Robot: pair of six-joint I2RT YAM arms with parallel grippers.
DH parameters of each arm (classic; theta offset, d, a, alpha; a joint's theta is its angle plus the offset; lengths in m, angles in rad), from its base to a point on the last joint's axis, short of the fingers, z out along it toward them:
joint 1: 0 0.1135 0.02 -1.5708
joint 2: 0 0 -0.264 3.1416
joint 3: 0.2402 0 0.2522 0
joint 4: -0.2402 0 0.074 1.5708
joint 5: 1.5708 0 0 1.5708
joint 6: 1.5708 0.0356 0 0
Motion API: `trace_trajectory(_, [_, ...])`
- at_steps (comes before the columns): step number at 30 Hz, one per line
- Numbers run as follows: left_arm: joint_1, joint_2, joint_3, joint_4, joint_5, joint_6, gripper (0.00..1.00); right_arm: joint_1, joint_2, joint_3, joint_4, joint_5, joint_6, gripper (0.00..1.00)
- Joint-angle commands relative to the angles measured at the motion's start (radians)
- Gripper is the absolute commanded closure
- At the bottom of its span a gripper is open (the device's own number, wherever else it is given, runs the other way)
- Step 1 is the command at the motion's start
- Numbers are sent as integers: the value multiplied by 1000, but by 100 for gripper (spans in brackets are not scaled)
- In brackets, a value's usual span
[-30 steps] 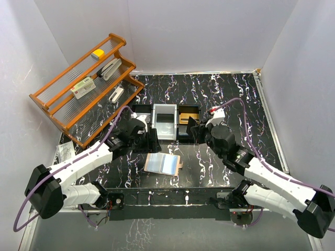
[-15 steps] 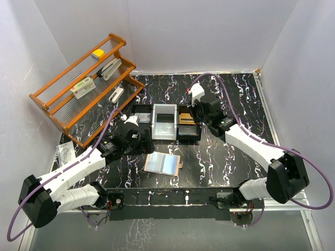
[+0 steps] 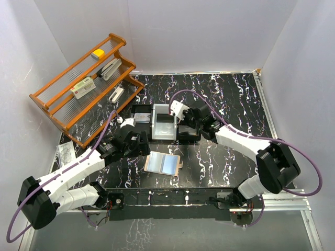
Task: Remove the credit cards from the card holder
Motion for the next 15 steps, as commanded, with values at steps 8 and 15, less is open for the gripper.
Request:
trace_trajectory(8, [131, -69, -4, -135, -58, -19, 1, 142, 83, 212, 61, -48, 36, 100])
trace_trajectory(15, [144, -90, -1, -167, -81, -20, 1, 185, 262, 331, -24, 104, 30, 100])
